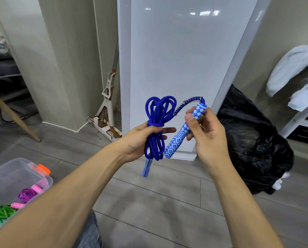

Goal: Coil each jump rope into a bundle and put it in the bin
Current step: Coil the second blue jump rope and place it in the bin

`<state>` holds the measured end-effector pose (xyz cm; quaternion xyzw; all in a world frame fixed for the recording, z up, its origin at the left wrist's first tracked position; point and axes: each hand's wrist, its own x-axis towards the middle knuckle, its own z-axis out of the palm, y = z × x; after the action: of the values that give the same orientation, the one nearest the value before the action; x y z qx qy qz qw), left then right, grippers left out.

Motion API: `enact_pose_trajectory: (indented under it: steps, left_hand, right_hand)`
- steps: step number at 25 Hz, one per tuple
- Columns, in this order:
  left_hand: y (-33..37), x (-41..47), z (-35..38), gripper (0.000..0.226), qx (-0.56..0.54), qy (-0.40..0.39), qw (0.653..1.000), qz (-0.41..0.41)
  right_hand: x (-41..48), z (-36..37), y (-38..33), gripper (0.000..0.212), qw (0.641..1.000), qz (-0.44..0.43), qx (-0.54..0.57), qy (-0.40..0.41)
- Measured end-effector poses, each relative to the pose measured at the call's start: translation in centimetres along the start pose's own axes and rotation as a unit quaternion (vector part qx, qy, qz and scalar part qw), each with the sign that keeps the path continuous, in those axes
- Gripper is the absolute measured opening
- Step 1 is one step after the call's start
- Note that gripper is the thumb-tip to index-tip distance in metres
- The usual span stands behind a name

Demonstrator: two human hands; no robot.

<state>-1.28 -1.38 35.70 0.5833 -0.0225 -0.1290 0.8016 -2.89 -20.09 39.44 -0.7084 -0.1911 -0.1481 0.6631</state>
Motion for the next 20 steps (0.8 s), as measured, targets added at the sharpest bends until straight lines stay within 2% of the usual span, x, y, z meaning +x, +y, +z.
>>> enact_pose_trajectory:
  steps: [5,14,20]
  left_hand:
    - [-0.2,0.2,0.2,0.036,-0.038,-0.031,0.999,0.011]
    - [-0.1,0.4,-0.2,0.039,-0.064,0.004,0.997,0.035]
    - [-0.3,0.9,-0.4,0.035,-0.037,0.080,0.994,0.068]
  right_hand:
    - [0.2,0.4,0.4,0.006,0.996,0.021,0.046,0.070]
    - [-1.2,2.2,0.6,0.019,0.993,-0.006,-0.026,0.115]
    - [-1.6,3.2,1.6,0.022,0.981,0.089,0.002,0.170]
